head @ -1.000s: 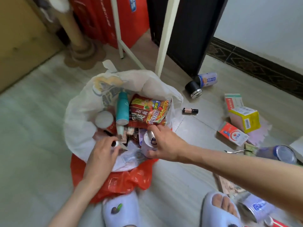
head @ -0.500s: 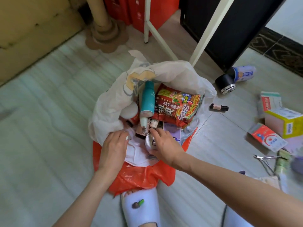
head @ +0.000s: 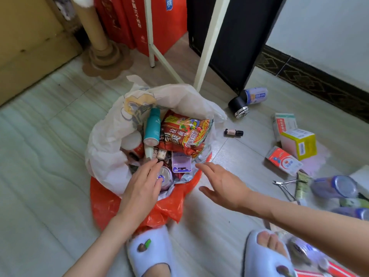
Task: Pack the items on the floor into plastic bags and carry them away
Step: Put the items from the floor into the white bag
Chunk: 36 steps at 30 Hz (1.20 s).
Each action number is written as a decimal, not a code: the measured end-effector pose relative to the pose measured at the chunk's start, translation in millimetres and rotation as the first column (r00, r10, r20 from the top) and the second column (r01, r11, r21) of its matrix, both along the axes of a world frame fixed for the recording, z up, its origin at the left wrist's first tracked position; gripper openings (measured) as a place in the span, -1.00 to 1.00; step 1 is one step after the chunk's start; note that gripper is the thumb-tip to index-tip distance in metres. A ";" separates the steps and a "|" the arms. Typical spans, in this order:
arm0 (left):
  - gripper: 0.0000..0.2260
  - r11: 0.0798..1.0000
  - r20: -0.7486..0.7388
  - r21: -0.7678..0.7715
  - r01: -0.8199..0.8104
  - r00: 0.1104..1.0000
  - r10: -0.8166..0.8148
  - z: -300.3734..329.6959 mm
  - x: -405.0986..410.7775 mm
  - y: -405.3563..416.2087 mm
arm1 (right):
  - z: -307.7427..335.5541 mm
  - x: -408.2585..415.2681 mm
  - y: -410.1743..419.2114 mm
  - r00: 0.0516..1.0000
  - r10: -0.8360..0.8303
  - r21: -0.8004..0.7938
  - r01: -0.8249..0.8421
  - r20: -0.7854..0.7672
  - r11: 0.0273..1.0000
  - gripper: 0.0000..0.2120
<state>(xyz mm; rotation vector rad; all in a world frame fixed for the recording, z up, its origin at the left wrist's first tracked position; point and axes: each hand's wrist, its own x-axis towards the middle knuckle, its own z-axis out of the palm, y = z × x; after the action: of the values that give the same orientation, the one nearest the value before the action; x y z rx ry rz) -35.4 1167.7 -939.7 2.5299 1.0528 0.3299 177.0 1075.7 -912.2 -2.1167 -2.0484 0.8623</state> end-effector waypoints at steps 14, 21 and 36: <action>-0.34 0.729 -0.304 0.086 0.680 0.714 -0.631 -3.6 218.1 -26.6 | -58.2 154.1 -168.8 0.749 -0.658 -0.078 0.663 0.081 0.745 -0.54; -0.41 0.915 -0.367 -0.043 0.401 0.845 -0.388 -80.2 281.1 -0.1 | -104.8 182.5 -173.2 0.929 -0.335 -0.115 0.354 0.155 0.928 -0.52; -0.74 0.965 -0.226 -0.199 0.173 0.950 -0.217 -108.0 281.0 12.8 | -86.5 204.3 -145.9 0.909 -0.410 -0.231 0.386 -0.069 0.893 -0.84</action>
<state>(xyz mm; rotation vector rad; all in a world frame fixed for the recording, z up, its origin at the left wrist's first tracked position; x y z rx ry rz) 245.6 1180.5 -1047.6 2.5282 0.8605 -0.1326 381.3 929.8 -998.7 -2.4054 -1.4385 1.1403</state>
